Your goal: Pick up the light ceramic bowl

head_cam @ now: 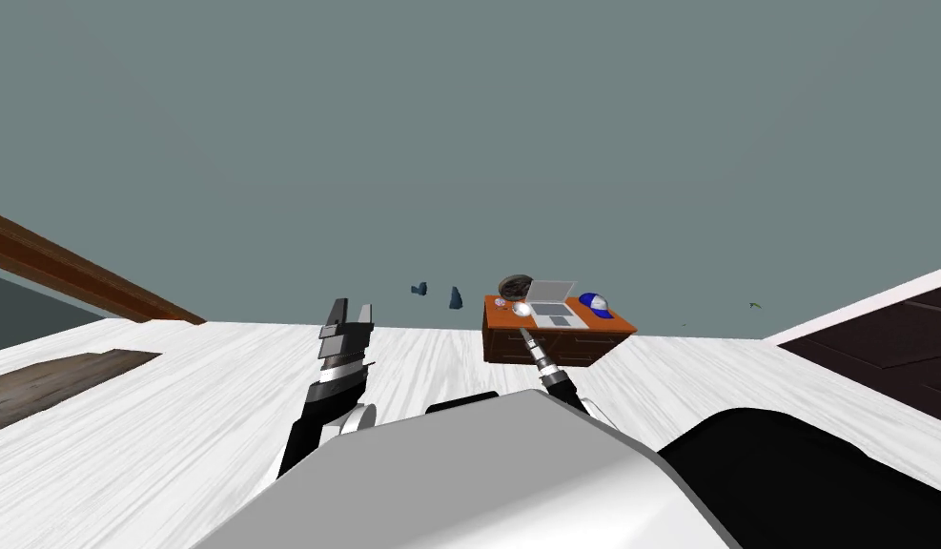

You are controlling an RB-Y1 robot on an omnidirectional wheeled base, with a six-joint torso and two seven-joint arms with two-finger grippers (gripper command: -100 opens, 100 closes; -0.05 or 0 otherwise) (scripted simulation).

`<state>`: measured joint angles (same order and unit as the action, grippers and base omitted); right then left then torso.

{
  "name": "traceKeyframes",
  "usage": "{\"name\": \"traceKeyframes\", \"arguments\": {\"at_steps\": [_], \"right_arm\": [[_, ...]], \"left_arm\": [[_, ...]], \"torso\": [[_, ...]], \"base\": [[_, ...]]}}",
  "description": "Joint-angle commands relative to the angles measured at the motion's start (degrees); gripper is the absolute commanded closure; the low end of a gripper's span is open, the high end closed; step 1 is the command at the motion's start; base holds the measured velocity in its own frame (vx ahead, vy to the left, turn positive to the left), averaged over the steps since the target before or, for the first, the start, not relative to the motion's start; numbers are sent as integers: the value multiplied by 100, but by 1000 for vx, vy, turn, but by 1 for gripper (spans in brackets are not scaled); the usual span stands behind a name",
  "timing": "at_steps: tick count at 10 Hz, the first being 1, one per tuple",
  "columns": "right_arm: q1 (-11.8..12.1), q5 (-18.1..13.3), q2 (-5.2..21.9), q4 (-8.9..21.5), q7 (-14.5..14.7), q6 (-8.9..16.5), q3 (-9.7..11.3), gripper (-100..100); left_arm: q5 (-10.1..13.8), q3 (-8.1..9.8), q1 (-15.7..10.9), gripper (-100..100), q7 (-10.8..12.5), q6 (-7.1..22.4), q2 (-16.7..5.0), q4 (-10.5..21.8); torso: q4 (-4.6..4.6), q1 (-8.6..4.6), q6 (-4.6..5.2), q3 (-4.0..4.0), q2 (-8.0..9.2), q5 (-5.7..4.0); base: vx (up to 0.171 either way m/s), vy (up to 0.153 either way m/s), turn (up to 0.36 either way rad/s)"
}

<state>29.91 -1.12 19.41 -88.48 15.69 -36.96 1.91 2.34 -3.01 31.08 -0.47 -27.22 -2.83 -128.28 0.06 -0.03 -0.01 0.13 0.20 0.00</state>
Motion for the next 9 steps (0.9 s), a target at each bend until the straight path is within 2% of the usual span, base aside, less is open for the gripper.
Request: {"name": "traceKeyframes", "arguments": {"at_steps": [1, 4, 5, 6, 7, 8, 9], "right_arm": [[-42, -37, 53, 286, 85, 72, 44, -100], [-91, -173, 345, 866, 377, 195, 214, -100], [-91, -173, 345, 1038, 377, 195, 214, -100], [-125, -243, 502, 1194, 532, 273, 308, -100], [-125, -243, 502, 1410, 532, 273, 308, -100], [-165, -315, 665, 1643, 692, 360, 407, -100], [-165, -315, 665, 1781, 692, 360, 407, -100]], "left_arm": [[0, 0, 0, 0, 0, 0, 0, 0], [0, 0, 1, 0, 0, 0, 0, 0], [0, 0, 0, 0, 0, 0, 0, 0], [0, 1, 1, 0, 0, 0, 0, 0], [0, 0, 0, 0, 0, 0, 0, 0], [0, 1, 1, 0, 0, 0, 0, 0], [0, 0, 0, 0, 0, 0, 0, 0]], "torso": [[0, 0, 0, 0, 0, 0], [-1, 0, 3, -3, -6, 0], [0, -1, 0, -1, -2, 0], [-1, -2, 3, -3, -6, 0], [-1, -2, -1, -5, -9, 0], [-2, -4, 3, -6, -12, -1], [-2, -5, -1, -7, -13, -1]], "base": [[-41, 14, 98], [-46, 17, 156], [-38, 12, 114], [-33, 17, 212], [-23, 9, 134], [-23, 10, 239], [-18, 2, 104]]}}
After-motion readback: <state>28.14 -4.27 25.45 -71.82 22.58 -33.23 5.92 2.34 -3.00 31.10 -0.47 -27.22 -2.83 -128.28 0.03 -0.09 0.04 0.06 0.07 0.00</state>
